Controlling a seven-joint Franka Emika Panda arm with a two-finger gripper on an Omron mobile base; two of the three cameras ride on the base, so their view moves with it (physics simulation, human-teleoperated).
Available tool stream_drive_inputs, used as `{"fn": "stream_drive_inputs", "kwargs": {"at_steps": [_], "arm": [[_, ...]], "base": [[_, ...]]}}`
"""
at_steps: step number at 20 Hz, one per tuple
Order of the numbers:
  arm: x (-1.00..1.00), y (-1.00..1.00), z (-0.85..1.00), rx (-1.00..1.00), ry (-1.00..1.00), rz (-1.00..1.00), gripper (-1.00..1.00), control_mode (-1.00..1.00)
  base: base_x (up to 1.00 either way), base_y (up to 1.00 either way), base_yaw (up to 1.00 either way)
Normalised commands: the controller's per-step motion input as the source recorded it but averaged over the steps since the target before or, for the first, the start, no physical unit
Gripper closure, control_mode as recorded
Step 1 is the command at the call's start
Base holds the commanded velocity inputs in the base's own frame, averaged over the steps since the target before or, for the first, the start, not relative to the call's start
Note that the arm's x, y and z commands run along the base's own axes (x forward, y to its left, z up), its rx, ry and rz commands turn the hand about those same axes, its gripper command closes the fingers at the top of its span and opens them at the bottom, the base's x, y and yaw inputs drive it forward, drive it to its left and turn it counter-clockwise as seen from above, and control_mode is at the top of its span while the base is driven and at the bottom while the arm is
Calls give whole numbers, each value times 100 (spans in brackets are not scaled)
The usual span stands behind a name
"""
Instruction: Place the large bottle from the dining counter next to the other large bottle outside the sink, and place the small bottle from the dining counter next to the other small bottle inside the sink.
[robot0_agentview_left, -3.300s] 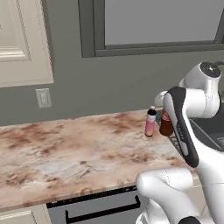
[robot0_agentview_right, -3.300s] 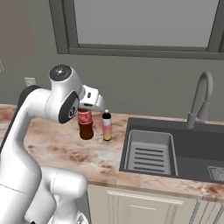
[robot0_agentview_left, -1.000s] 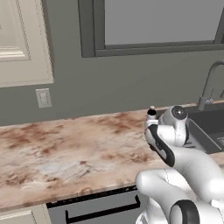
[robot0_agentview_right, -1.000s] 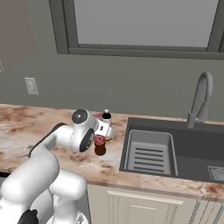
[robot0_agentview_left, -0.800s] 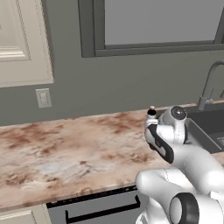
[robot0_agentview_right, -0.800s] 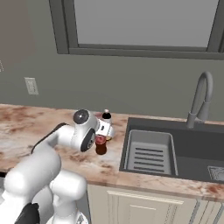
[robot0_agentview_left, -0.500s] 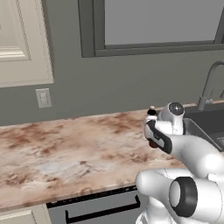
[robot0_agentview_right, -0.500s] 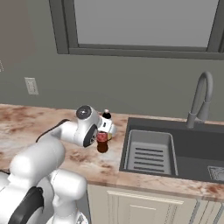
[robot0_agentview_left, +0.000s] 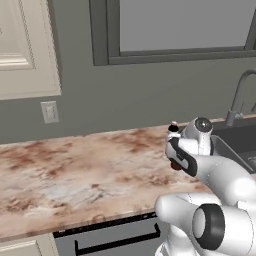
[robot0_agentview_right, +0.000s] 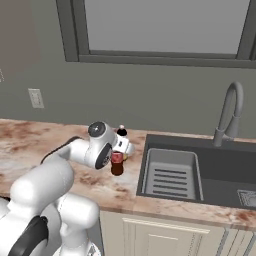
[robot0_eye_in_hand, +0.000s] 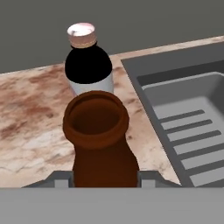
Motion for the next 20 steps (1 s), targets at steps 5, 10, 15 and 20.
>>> {"fn": "stream_drive_inputs", "kwargs": {"at_steps": [5,10,15,20], "arm": [[-9,4,-52,0,0,0,100,-100],[-1,18,-69,0,0,0,100,-100],[-9,39,-75,0,0,0,-100,-100],[-15,19,-53,0,0,0,-100,-100]], "base": [[0,0,0],[0,0,0],[0,0,0],[0,0,0]]}}
